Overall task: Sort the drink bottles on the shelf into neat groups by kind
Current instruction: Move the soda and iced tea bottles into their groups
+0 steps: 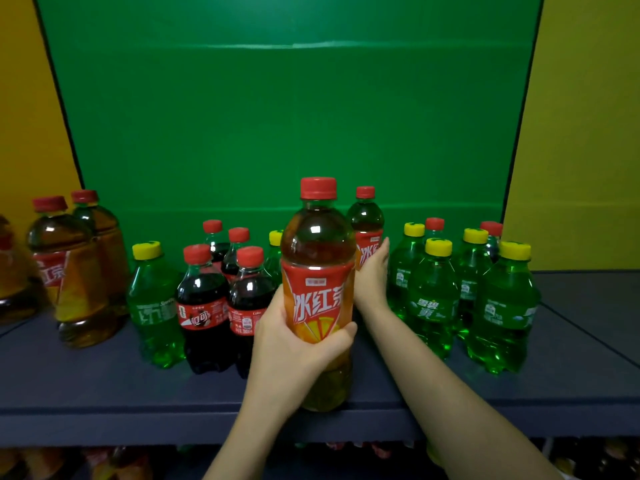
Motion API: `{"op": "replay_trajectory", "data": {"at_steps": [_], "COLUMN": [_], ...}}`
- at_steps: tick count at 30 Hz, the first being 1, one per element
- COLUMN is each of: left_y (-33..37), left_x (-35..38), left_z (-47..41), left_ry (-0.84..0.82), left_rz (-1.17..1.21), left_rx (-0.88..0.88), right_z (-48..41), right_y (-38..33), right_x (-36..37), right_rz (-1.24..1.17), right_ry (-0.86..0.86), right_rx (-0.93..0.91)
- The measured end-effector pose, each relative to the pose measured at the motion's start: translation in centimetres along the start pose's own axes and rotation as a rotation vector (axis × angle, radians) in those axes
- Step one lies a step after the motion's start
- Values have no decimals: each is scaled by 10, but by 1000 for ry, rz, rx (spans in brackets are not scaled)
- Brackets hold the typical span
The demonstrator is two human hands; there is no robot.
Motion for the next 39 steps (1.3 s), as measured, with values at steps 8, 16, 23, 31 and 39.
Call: {"op": "replay_trajectory", "data": {"at_steps": [8, 16, 23, 31, 39], "left_y": [12, 23, 26, 26, 40], "left_x": [-39, -69, -98, -148, -225], "left_z": [20, 31, 59, 125, 208], "left_ry": [142, 252, 386, 622, 785], "left_rz": [36, -29, -114, -216, -300], "left_rx": [-14, -37, -68, -136, -169], "right_z": [-9, 31, 88, 139, 182], "right_y": [11, 1, -33, -64, -78], "right_x": [-3, 0, -19, 34, 140], "right_rz": [157, 24, -61, -226, -291], "right_ry": [113, -25, -204, -519, -730], "right_rx": [72, -55, -222, -259, -276]}}
Point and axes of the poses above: each hand's wrist, its own z-axis away from the middle knuckle, its own x-axis out of the palm, y = z × x, the point moved 5 cm from there along -z, towards the middle knuckle, and after that the axes turned 13 degrees about -y, right-handed, at the moved point
